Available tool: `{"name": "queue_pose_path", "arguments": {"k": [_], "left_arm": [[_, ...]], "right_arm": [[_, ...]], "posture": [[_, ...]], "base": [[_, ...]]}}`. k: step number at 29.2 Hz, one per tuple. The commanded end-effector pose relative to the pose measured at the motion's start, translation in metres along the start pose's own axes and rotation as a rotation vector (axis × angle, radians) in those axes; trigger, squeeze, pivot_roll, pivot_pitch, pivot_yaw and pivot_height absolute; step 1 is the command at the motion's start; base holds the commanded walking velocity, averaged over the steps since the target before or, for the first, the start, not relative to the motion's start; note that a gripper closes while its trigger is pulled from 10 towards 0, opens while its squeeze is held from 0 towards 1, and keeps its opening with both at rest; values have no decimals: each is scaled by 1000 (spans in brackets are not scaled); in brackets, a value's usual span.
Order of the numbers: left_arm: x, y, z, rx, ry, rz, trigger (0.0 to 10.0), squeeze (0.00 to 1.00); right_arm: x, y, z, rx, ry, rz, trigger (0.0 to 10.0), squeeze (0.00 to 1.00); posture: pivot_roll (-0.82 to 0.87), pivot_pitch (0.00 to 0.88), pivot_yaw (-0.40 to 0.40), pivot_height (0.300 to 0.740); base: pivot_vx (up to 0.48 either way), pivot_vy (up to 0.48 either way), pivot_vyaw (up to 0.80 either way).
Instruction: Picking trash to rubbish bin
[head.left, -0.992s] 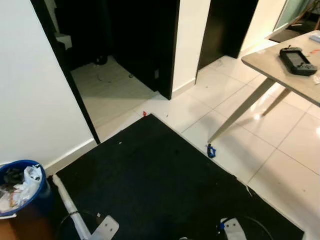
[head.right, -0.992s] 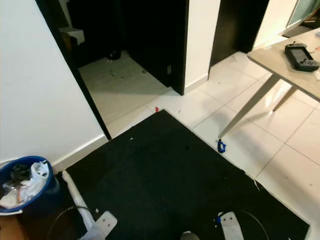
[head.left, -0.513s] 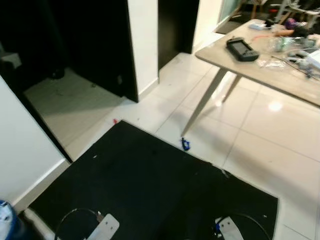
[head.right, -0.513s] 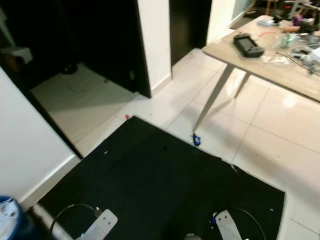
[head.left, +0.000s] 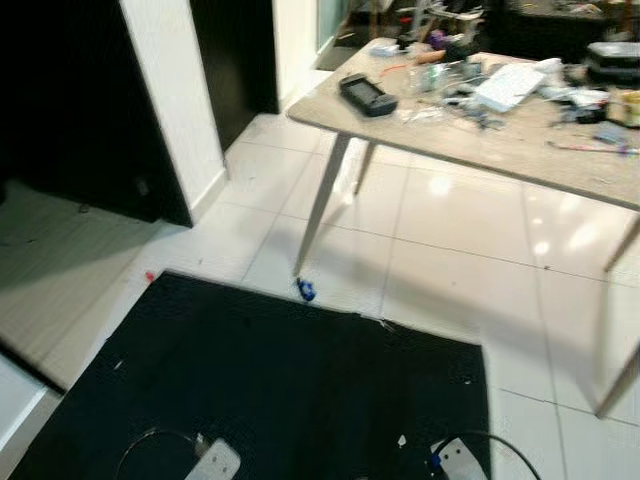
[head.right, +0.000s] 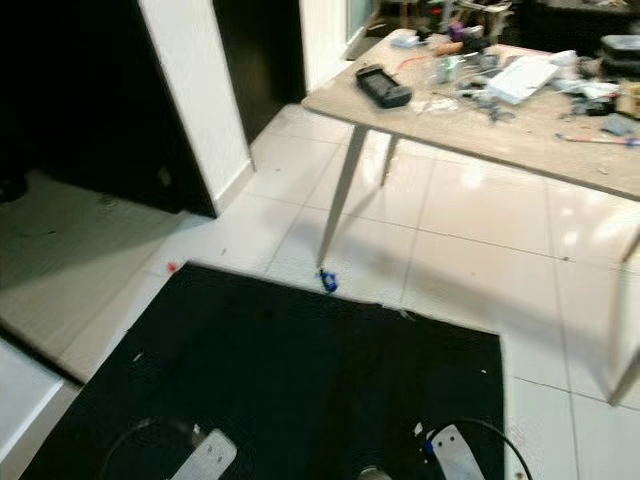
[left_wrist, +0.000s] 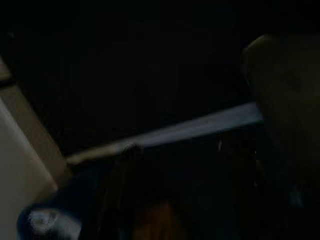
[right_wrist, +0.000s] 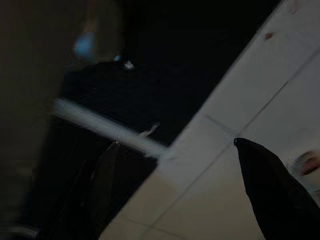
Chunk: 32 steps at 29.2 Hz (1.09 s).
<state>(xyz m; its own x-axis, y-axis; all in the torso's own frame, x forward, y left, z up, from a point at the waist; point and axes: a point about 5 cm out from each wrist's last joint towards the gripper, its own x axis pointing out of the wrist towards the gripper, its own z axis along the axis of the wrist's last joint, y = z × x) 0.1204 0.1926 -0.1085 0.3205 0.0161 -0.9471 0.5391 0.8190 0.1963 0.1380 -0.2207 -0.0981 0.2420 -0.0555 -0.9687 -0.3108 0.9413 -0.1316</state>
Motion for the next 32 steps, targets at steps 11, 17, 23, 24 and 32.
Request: {"name": "queue_pose_path", "arguments": {"k": [11, 17, 23, 24, 32], "left_arm": [[0, 3, 0, 7, 3, 8, 10000, 0], [0, 4, 1, 2, -1, 21, 10000, 0], [0, 8, 4, -35, -11, 51, 10000, 0], [0, 13, 6, -73, -25, 75, 10000, 0], [-6, 57, 36, -291, -163, 220, 10000, 0]], "right_arm": [[0, -1, -2, -9, 9, 1, 10000, 0], [0, -1, -2, -11, 9, 1, 10000, 0], [0, -2, -1, -17, 7, -2, 10000, 0], [0, -2, -1, -21, 5, -5, 10000, 0], [0, -3, 1, -8, -17, -19, 10000, 0]], "posture": [[-26, 66, 71, 740], [-26, 66, 71, 740], [-26, 63, 71, 740], [-26, 63, 71, 740], [-26, 63, 71, 740]], "base": [[0, 0, -771], [0, 0, -772], [0, 0, -774], [0, 0, -775], [212, 0, -192]]}}
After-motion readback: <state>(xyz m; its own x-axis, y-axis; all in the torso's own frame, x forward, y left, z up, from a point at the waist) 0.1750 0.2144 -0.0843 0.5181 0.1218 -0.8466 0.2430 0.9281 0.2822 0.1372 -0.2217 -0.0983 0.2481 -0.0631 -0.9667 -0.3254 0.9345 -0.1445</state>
